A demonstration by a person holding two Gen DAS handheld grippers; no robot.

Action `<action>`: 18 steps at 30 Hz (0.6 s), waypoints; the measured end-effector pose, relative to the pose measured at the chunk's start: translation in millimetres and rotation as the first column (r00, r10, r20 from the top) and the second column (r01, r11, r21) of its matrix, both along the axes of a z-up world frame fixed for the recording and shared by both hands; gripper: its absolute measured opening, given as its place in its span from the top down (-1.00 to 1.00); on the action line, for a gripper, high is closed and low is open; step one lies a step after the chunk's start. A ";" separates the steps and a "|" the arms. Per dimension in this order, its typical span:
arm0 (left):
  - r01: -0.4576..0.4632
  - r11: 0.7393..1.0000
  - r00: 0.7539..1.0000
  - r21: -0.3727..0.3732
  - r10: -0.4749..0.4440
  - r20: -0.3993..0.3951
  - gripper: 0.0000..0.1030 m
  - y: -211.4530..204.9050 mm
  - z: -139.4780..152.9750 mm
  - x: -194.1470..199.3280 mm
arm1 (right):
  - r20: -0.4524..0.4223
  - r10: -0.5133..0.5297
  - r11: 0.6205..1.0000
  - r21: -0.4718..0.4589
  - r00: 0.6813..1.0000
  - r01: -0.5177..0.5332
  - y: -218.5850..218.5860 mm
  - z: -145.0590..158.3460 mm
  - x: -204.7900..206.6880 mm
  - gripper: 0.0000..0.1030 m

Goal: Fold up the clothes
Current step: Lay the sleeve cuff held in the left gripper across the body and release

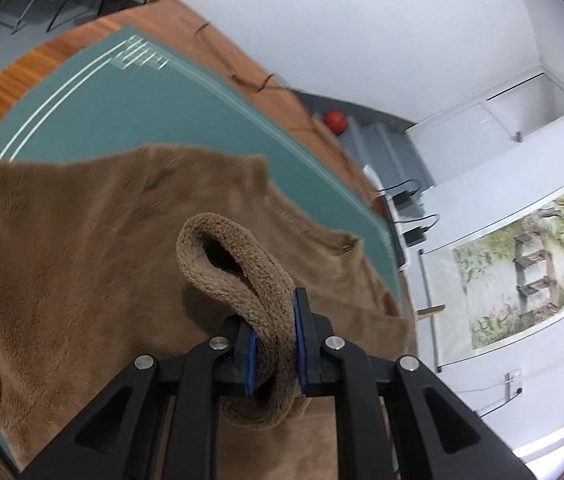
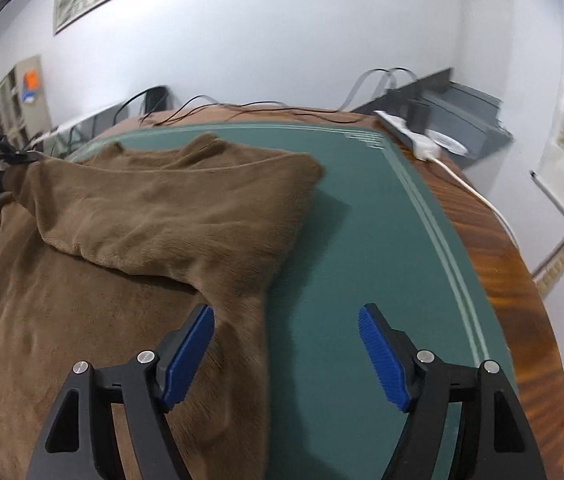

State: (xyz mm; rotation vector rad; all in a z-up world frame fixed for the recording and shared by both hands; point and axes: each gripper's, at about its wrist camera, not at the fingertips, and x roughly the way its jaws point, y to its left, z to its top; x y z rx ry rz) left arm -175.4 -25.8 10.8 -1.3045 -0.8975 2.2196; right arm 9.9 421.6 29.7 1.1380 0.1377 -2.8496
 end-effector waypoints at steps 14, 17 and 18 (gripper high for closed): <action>-0.005 0.964 1.000 -0.265 0.009 0.017 0.16 -14.5 -34.1 9.9 | 0.047 0.004 0.988 0.153 0.999 -0.011 -10.6 -19.9 -45.4 -0.60; 0.001 0.957 1.000 -0.290 0.006 0.020 0.13 -17.9 -38.3 12.4 | 0.052 -0.003 0.989 0.150 0.999 -0.005 -7.1 -19.2 -42.8 -0.62; 0.001 0.956 1.000 -0.294 0.005 0.019 0.09 -18.8 -36.7 14.6 | 0.051 -0.005 0.988 0.155 0.999 -0.003 -7.7 -17.9 -42.0 -0.62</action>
